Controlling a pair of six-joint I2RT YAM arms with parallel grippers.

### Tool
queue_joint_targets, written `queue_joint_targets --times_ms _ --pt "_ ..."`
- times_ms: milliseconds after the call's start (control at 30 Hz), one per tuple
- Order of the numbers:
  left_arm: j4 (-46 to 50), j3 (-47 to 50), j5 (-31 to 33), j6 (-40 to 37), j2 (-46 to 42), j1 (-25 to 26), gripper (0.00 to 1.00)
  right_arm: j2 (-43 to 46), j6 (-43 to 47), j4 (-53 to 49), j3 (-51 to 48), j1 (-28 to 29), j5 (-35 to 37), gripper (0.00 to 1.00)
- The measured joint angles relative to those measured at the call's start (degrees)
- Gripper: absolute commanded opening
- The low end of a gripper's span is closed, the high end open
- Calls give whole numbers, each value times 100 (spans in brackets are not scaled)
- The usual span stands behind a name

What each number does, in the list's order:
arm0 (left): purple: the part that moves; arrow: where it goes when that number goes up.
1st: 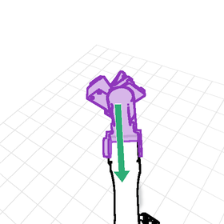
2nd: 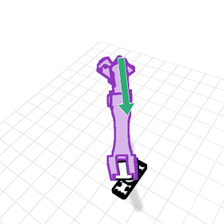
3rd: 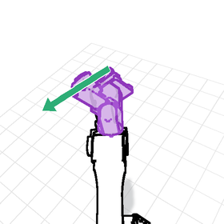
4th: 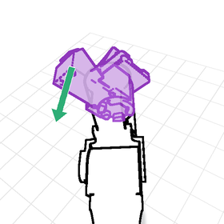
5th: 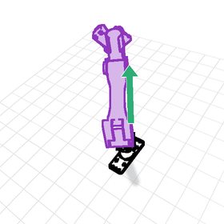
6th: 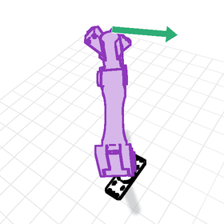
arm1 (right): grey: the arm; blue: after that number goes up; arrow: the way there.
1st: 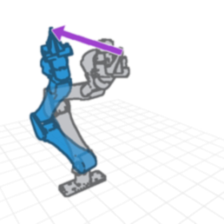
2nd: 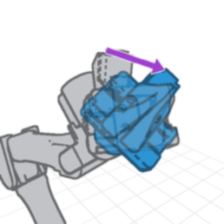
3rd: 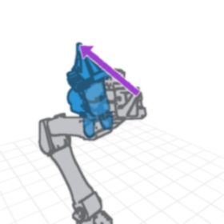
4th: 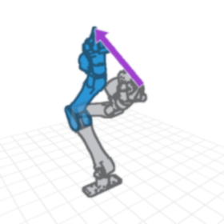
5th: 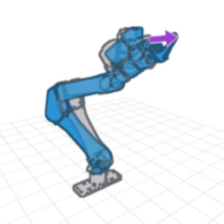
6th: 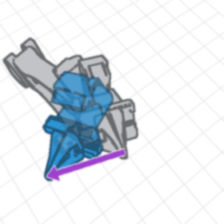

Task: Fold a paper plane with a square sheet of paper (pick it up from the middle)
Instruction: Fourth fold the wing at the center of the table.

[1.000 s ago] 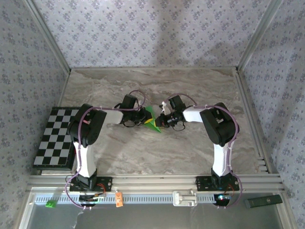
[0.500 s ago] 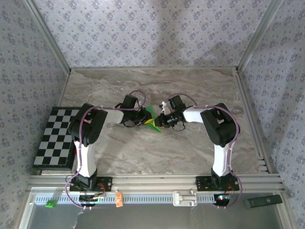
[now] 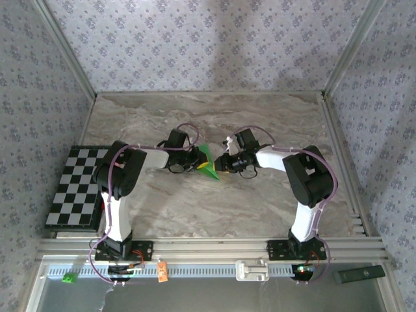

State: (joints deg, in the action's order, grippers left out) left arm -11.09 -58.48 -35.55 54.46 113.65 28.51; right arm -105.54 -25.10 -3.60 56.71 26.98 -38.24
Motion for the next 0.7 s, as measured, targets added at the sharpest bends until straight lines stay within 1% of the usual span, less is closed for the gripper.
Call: queue_joint_targets --times_ms 167,300,600,700 --pt "9 -4 0 0 0 0 13 -28 7 -144 33 83 114 28" --pt "24 -13 0 0 0 0 13 -85 35 -212 83 120 142 22" --pt "48 -28 0 0 0 2 14 -181 70 -291 98 129 142 14" --pt "61 -42 0 2 0 2 15 -205 70 -310 98 129 142 13"
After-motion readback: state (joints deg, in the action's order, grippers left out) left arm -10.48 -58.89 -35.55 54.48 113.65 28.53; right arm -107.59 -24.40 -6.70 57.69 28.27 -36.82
